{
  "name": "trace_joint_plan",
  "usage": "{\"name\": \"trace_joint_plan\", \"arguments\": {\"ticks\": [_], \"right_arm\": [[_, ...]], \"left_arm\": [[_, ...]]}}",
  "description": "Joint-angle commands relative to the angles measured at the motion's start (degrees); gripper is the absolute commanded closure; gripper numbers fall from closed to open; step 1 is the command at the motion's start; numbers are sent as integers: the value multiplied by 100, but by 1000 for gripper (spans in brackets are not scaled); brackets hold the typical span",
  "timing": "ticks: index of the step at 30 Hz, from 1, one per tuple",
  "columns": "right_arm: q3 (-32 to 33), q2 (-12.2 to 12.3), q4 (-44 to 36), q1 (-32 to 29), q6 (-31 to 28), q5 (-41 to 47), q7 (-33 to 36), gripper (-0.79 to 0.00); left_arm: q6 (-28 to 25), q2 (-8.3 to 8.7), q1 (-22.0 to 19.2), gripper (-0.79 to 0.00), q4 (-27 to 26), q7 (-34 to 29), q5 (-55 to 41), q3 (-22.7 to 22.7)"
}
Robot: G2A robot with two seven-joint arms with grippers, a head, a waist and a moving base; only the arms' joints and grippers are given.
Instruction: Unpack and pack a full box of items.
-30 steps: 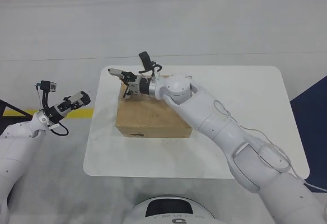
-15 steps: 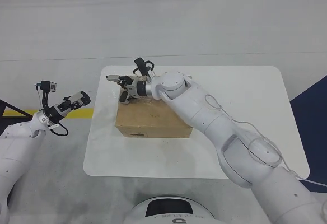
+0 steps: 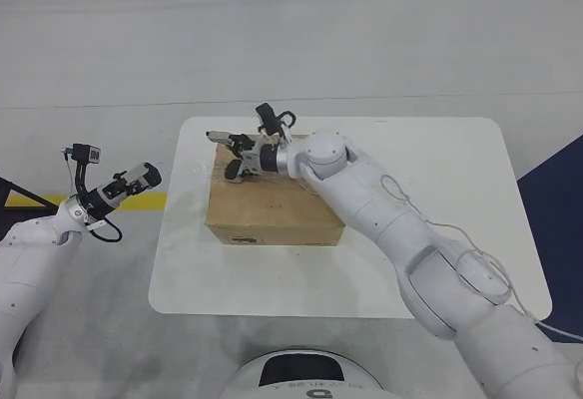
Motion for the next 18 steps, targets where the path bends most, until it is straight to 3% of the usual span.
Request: {"name": "trace_joint_plan", "arguments": {"ticks": [1, 6, 12, 18], "right_arm": [[137, 108, -239, -132, 28, -123, -75, -785], [485, 403, -1080, -554, 468, -557, -255, -785], [964, 762, -2217, -1166, 1500, -1100, -379, -785], [1706, 1090, -3575, -2122, 1636, -1409, -734, -785]], "left_arm": [[0, 0, 0, -785, 0, 0, 0, 0], [0, 0, 0, -785, 0, 0, 0, 0], [0, 0, 0, -785, 0, 0, 0, 0], [0, 0, 0, -785, 0, 0, 0, 0]]}}
